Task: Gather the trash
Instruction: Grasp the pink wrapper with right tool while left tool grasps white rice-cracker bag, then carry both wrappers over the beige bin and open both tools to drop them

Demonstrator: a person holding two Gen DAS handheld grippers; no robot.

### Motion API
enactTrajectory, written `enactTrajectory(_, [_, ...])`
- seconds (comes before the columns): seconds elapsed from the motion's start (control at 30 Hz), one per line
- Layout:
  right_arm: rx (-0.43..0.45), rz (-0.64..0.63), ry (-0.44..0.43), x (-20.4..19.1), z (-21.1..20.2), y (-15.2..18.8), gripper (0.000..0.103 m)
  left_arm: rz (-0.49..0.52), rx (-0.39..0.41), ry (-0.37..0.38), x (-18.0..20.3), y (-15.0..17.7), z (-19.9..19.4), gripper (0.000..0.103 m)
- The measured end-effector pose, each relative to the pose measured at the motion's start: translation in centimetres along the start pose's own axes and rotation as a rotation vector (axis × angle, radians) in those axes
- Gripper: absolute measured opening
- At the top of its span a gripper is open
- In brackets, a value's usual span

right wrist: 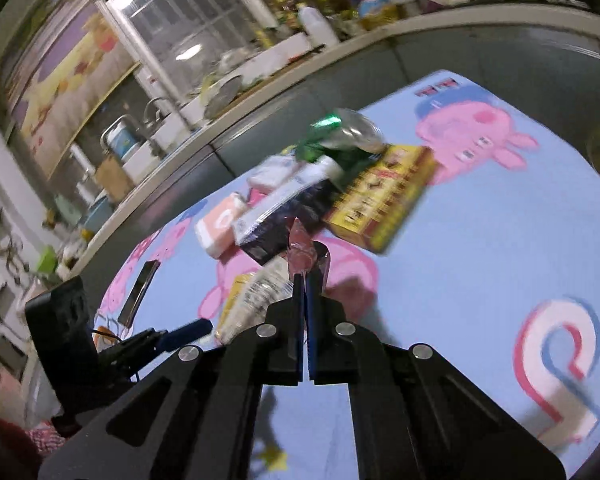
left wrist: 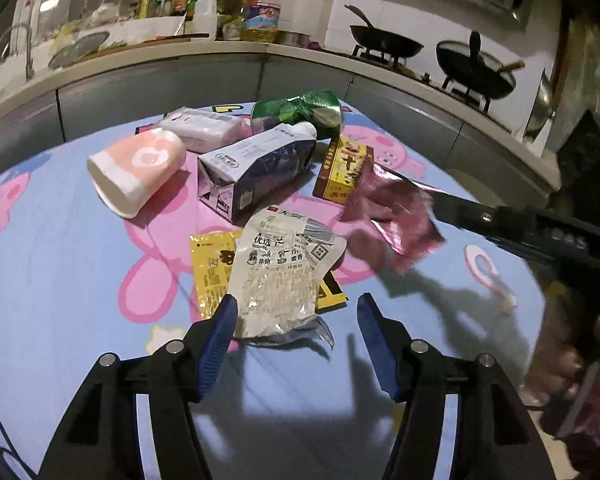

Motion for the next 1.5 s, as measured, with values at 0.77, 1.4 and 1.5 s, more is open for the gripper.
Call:
enactTrajectory(0.77, [-0.029, 0.065, 0.035, 1.9, -1.7, 2.7, 0.001, -0.001, 0.004, 0.047, 1.1, 0.6, -3.2, 0.0])
enactTrajectory(1.4, [-0.032, -0.019, 0.111, 2.6, -1.7, 4.1, 0.054, 0.033, -0.085, 0.0, 0.5, 0.4, 3.0, 0.061])
enactTrajectory(1.5, [-0.055, -0.022, 0.117, 3.0, -1.0, 4.6, 0.055, 0.068, -0.07, 0.013, 0.9, 0.4, 2.7, 0.049])
Point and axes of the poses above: each gripper's, at about its wrist camera, not at the fingertips, and z roughly the way its jaws point, x to its right, y to its underside, the point moved 3 cm from there along z, roughly the way its jaws point, and after that the axes turned 13 degrees about x, right-handed, at the moved point
